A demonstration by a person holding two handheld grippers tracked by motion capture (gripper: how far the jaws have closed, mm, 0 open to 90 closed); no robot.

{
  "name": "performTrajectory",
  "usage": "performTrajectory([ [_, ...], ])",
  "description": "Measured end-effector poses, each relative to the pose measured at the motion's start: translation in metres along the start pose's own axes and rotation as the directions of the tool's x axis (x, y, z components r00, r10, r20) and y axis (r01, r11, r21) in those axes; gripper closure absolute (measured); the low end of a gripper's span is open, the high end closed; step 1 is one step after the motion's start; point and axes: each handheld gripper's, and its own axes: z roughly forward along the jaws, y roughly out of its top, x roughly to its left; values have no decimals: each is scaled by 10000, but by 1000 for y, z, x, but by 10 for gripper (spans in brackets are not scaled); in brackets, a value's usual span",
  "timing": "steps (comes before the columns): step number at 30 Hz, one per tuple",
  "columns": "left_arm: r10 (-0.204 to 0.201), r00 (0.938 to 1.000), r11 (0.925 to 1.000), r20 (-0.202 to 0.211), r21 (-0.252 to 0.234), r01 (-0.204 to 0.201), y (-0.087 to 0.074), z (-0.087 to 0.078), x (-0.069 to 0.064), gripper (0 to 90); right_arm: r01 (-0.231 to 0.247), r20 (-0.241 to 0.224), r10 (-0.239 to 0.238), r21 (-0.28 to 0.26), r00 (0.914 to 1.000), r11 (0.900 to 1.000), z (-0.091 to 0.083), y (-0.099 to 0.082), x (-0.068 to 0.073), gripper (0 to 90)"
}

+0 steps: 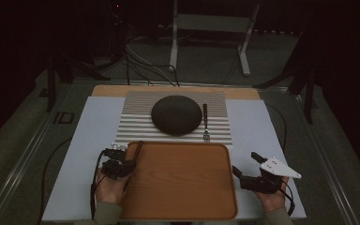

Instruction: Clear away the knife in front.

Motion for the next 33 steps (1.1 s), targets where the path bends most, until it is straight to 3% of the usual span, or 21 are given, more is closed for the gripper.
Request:
performTrajectory([
  [17,-308,9990,9992,-327,231,316,-11,3,4,783,34,-26,-34,35,10000,10000,1,0,0,85],
  [27,-171,9985,9996,-523,218,182,-14,1,0,779,32,-27,-32,34,10000,10000,1,0,1,85],
  [31,-158,9988,9999,-457,62,161,-13,-2,-2,676,27,-24,-26,35,10000,10000,1,0,0,85],
  [33,-126,9985,9999,-537,-7,126,-12,-4,-5,520,33,-17,-33,37,10000,10000,1,0,0,85],
])
